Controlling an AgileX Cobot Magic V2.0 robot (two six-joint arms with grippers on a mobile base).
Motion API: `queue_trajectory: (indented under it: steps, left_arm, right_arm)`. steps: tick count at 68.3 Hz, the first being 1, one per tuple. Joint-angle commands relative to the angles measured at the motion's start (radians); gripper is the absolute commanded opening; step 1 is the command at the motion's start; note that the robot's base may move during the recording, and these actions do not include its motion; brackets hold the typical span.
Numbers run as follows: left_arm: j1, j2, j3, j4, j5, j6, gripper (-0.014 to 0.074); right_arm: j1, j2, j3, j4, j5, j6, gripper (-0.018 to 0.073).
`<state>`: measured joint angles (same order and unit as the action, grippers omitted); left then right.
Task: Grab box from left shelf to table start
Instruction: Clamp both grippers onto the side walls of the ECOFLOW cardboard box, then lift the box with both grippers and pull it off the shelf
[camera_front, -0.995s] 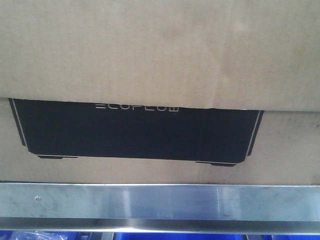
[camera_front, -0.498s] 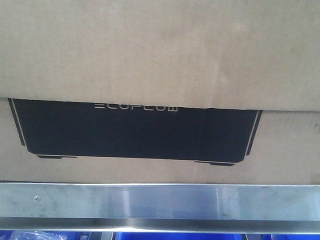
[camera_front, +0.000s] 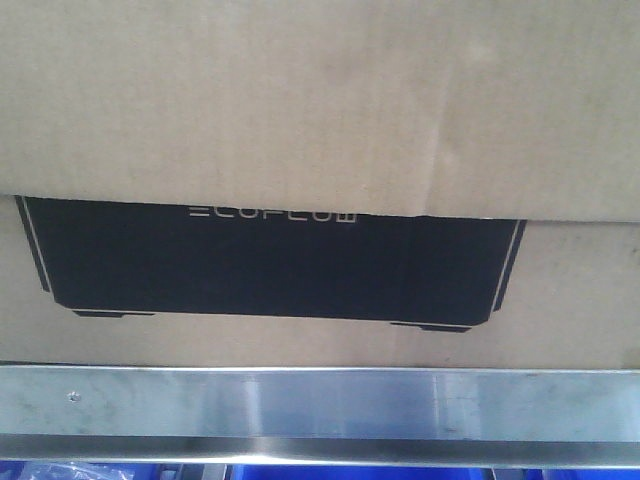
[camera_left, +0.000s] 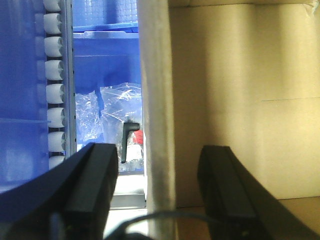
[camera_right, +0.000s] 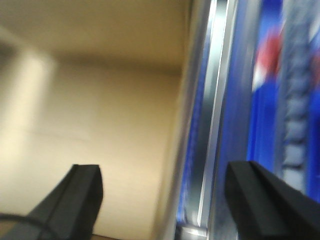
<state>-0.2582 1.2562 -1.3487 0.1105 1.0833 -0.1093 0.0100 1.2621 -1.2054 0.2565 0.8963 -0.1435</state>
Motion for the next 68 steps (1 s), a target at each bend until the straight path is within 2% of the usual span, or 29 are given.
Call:
queue_trajectory:
  steps: [1, 7, 10, 14, 18, 31, 43, 59, 60, 68]
  left_arm:
    - [0.002, -0.023, -0.034, 0.008, -0.040, -0.011, 0.0212]
    - [0.002, -0.023, -0.034, 0.008, -0.039, -0.011, 0.0085]
    - [0.002, -0.023, -0.034, 0.008, -0.043, -0.011, -0.0018]
    - [0.002, -0.023, -0.034, 0.008, -0.047, -0.009, -0.0115]
    - [0.002, -0.023, -0.034, 0.008, -0.049, -0.009, -0.0079]
    - [0.002, -0.033, -0.032, 0.008, -0.052, -0.011, -0.0096]
    - [-0.009, -0.124, -0.028, -0.025, -0.046, -0.027, -0.0092]
    - [-0.013, -0.343, 0.071, -0.027, -0.052, -0.038, -0.0092]
    - [-0.013, -0.534, 0.171, -0.027, -0.048, -0.038, -0.0092]
    - [-0.013, -0.643, 0.189, -0.027, -0.038, -0.038, -0.0092]
  right_arm:
    - [-0.002, 0.017, -0.040, 0.014, -0.031, -0.026, 0.0363]
    - [-0.002, 0.028, -0.040, 0.014, -0.015, -0.026, 0.0140]
    - [-0.002, 0.028, -0.040, 0.012, -0.006, -0.026, 0.0034]
    - [-0.002, 0.028, -0.040, 0.007, -0.003, -0.026, 0.0073]
    - [-0.002, 0.028, -0.040, 0.001, 0.000, -0.026, 0.0060]
    - [-0.002, 0.002, -0.040, 0.000, 0.002, -0.025, 0.0061]
    - [-0.002, -0.117, -0.037, 0.001, -0.026, -0.025, 0.0061]
    - [-0.002, -0.328, 0.064, 0.002, -0.022, -0.025, 0.0061]
    - [-0.002, -0.513, 0.156, 0.024, -0.025, -0.025, 0.0061]
    - [-0.002, -0.613, 0.167, 0.042, -0.020, -0.025, 0.0061]
